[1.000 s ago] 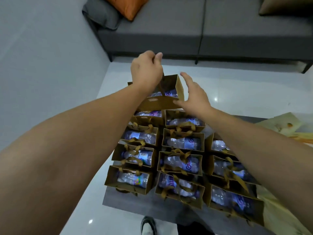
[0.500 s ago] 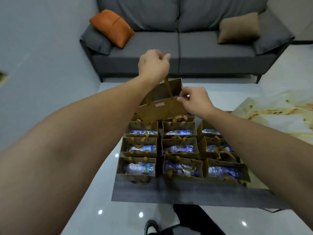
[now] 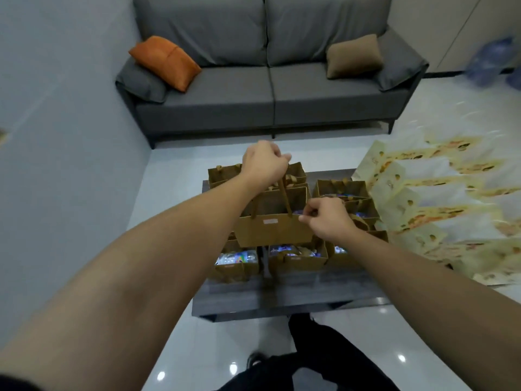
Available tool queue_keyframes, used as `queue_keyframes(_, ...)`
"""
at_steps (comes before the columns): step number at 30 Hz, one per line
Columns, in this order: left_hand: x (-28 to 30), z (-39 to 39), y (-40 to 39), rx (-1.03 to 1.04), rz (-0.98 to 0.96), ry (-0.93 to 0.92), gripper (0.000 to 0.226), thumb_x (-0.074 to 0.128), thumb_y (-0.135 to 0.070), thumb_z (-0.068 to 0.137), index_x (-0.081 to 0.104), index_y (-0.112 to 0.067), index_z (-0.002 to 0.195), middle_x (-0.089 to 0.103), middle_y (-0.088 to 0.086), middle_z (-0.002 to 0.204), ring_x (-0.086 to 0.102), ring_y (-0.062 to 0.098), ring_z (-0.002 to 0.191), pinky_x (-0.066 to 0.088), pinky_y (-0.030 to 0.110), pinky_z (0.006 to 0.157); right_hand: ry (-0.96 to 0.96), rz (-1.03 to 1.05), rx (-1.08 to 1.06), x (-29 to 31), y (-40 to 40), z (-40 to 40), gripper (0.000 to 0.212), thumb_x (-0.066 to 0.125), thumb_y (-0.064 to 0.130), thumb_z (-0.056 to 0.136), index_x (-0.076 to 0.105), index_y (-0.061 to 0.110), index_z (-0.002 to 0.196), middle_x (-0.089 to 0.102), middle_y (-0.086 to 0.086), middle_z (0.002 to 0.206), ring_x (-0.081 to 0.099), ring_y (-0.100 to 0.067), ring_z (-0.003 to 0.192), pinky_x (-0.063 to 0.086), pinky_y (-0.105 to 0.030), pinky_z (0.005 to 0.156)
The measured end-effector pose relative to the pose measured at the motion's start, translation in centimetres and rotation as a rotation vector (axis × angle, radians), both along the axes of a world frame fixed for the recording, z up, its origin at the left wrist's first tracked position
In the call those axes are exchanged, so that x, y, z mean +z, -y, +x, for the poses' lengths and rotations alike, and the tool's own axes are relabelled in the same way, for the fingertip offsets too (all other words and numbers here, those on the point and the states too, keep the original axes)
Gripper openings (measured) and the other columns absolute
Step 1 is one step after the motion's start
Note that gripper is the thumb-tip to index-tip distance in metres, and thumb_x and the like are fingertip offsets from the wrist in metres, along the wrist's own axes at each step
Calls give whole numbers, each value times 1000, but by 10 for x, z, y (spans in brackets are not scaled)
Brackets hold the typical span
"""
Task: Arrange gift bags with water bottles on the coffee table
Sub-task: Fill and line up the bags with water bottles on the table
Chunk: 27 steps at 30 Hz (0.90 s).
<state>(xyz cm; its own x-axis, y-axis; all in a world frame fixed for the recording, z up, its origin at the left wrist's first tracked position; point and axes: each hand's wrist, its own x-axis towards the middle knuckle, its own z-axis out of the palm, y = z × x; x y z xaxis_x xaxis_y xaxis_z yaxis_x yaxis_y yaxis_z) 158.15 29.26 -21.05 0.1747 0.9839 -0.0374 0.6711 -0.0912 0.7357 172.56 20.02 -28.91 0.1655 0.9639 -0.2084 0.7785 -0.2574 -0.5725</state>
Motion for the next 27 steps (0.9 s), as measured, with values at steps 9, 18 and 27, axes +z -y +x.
queue_keyframes(9,-65,16,58,-74,-200,-88,28,64,-34,97,65,-20,73,64,-1,68,64,13,71,58,35,77,-13,-186,-34,-56,64,15,10,72,26,92,65,25,84,64,6,85,61,-7,82,54,-27,75)
queue_keyframes(18,-134,50,88,-58,-412,-225,27,61,-32,96,63,-22,71,64,-1,72,62,14,72,53,33,65,-23,-404,3,-125,78,58,11,73,29,91,73,19,85,69,2,86,65,-15,85,50,-27,78)
queue_keyframes(27,-173,89,85,-66,-553,-342,24,55,-28,98,67,-18,80,66,2,75,64,18,75,54,32,68,-67,-496,92,-186,74,92,16,64,23,92,68,20,78,65,-1,79,69,-24,88,42,-25,70)
